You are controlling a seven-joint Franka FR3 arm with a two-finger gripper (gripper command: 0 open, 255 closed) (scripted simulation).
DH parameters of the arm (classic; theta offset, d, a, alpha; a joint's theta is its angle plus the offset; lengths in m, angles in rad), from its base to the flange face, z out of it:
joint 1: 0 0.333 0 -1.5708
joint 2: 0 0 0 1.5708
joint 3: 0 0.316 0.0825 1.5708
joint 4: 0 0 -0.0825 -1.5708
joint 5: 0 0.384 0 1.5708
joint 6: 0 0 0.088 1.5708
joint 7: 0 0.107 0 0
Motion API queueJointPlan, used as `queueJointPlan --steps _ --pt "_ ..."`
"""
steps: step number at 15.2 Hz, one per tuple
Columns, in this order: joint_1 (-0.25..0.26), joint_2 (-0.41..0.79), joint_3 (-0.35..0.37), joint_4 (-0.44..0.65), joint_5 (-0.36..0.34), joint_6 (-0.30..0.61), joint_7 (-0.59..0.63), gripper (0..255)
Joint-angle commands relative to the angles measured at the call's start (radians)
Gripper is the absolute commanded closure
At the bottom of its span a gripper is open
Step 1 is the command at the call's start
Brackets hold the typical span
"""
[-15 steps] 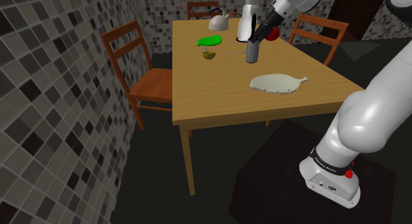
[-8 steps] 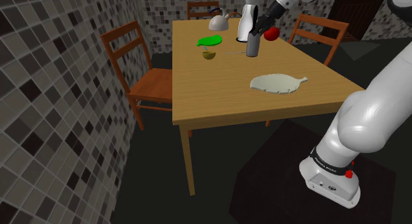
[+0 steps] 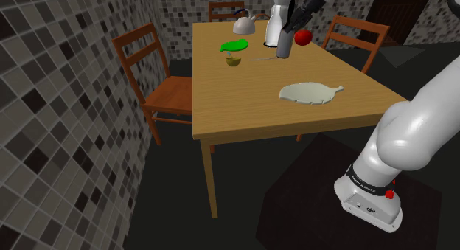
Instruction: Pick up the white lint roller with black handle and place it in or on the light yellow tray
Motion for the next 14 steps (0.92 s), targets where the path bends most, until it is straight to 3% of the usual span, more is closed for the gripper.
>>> queueJointPlan --steps 1,7,14 --pt "-0.014 -0.085 0.027 -0.074 -0.050 0.016 0.028 255" --pt "-0.101 -0.349 0.125 -0.300 -0.168 0.019 0.106 255" --pt "-0.218 -0.639 0.211 -0.504 -0.239 -0.060 0.167 255"
